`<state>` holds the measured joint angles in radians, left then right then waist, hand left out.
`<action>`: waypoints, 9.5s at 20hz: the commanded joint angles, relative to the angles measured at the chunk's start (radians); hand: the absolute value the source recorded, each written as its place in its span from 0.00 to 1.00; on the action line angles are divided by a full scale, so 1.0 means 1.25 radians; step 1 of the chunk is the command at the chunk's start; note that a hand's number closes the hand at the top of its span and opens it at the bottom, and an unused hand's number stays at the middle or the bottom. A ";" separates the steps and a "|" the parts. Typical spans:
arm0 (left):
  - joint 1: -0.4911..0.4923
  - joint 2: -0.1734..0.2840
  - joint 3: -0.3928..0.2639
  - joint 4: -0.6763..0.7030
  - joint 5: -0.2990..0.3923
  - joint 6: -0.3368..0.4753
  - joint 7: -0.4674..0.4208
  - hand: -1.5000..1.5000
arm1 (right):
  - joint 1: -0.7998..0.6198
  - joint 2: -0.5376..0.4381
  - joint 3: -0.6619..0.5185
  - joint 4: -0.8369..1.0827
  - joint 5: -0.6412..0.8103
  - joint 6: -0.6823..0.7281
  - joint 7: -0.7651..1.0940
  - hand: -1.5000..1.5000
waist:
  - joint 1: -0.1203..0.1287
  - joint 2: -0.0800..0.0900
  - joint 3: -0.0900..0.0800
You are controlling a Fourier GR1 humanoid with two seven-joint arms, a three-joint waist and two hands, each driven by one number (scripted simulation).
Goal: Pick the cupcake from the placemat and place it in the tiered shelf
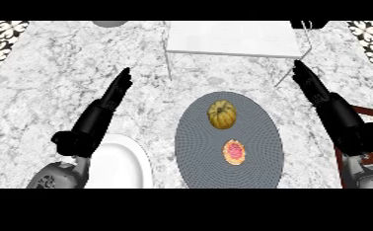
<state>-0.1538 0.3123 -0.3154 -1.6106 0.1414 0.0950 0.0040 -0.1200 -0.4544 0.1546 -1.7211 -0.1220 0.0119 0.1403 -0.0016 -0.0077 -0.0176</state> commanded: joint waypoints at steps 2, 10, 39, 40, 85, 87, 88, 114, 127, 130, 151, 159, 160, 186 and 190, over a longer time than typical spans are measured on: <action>0.021 0.003 0.026 0.003 -0.030 0.031 0.007 0.50 | 0.028 0.022 -0.078 -0.050 0.000 -0.098 0.074 0.00 | -0.006 0.003 0.014; 0.043 0.022 0.081 0.058 -0.036 0.078 0.007 0.50 | 0.200 0.017 -0.181 0.039 0.213 -0.373 0.117 1.00 | -0.063 0.022 -0.001; -0.070 -0.060 0.054 0.139 -0.086 0.068 0.034 0.50 | 0.483 0.123 0.211 -0.506 0.724 -0.235 0.588 0.00 | 0.018 0.016 0.008; -0.033 -0.063 0.042 0.118 -0.082 0.062 0.027 0.50 | 0.488 0.106 0.215 -0.503 0.746 -0.199 0.619 0.00 | 0.025 0.013 0.008; -0.030 -0.084 0.116 0.170 -0.098 0.017 -0.024 0.50 | 0.040 0.363 0.407 -0.206 0.977 -0.006 1.078 0.00 | 0.004 0.006 0.013; -0.029 -0.085 0.113 0.148 -0.095 0.017 0.017 0.50 | 0.025 0.363 0.317 -0.224 0.930 0.071 1.050 0.00 | 0.004 0.006 0.014; -0.016 -0.085 0.111 0.159 -0.111 0.024 -0.012 0.50 | 0.016 0.363 0.318 -0.227 0.943 0.077 1.062 0.00 | 0.003 0.006 0.013; -0.047 -0.092 0.155 0.126 -0.105 -0.015 0.045 0.50 | 0.053 0.363 0.256 -0.029 0.902 -0.044 0.904 0.00 | 0.002 0.007 0.014; 0.037 -0.139 0.126 0.118 -0.159 0.002 -0.010 0.50 | 0.077 0.363 0.420 0.023 0.983 -0.072 0.946 1.00 | 0.005 0.005 0.014; -0.019 -0.106 0.162 0.097 -0.147 -0.027 0.052 0.50 | 0.096 0.363 0.396 -0.015 0.997 -0.047 0.919 1.00 | 0.002 0.005 0.014; -0.050 -0.146 0.125 0.164 -0.182 -0.026 0.016 0.50 | -0.512 0.363 0.572 0.087 0.782 -0.339 0.996 1.00 | 0.057 -0.001 0.012; -0.054 -0.140 0.147 0.177 -0.166 -0.033 0.015 0.50 | -0.686 0.363 0.439 0.108 0.878 -0.226 1.076 1.00 | 0.019 -0.010 0.011; -0.037 -0.137 0.144 0.180 -0.167 -0.038 -0.005 0.50 | -0.718 0.363 0.435 0.150 0.891 -0.242 1.076 1.00 | 0.034 -0.007 0.010; -0.017 -0.118 0.172 0.146 -0.154 -0.056 0.016 0.50 | -1.088 0.363 0.086 0.386 1.104 -0.045 1.016 1.00 | 0.016 0.001 0.013; 0.004 -0.130 0.172 0.127 -0.162 -0.039 0.000 0.50 | -1.038 0.363 0.099 0.404 1.139 -0.062 0.976 1.00 | 0.011 0.003 0.013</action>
<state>-0.1845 0.1504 -0.1042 -1.4363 -0.0592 0.0432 0.0303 -1.4098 -0.0101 0.2804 -1.2441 1.2573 -0.0908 1.1984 0.0136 -0.0053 -0.0013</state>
